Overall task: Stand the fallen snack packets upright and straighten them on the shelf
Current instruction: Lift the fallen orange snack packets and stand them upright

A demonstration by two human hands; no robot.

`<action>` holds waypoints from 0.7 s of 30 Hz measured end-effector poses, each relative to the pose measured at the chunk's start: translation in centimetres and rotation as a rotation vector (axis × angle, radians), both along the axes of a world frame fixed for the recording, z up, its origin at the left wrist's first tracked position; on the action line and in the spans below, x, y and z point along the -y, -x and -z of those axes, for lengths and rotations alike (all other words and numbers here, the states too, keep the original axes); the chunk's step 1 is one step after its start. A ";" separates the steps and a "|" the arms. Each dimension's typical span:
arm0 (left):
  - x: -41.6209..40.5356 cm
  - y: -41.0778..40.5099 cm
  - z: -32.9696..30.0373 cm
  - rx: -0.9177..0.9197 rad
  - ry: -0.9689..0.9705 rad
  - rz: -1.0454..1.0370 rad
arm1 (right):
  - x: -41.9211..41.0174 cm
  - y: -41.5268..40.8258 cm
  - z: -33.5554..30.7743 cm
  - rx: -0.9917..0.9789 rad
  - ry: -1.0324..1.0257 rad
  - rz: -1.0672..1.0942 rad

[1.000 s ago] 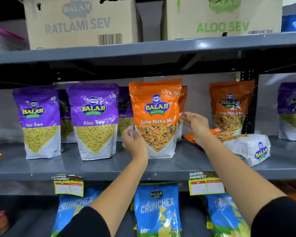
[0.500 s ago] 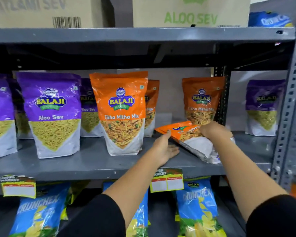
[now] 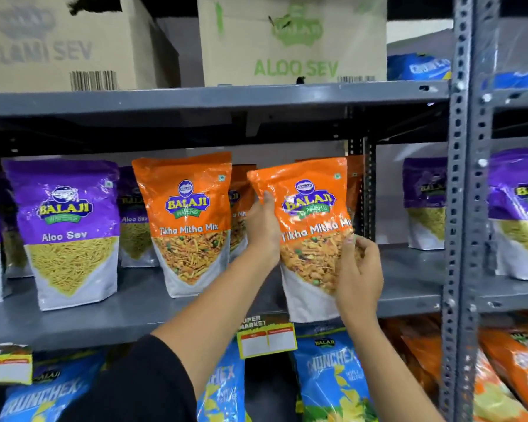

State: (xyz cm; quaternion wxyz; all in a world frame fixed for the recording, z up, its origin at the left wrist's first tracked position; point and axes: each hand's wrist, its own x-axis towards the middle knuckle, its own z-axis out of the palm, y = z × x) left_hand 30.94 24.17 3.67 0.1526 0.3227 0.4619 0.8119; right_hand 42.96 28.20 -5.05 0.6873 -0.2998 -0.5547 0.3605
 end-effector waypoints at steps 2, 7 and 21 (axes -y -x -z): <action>1.0 -0.6 -1.8 -0.054 -0.027 0.042 | -0.6 -1.0 0.3 -0.023 -0.016 -0.331; 2.3 -1.1 -4.1 -0.159 -0.011 0.019 | -2.1 -1.3 1.8 0.244 -0.082 -0.715; -2.6 1.5 3.5 -0.167 0.212 -0.061 | -7.4 0.5 1.0 0.539 -0.092 -0.528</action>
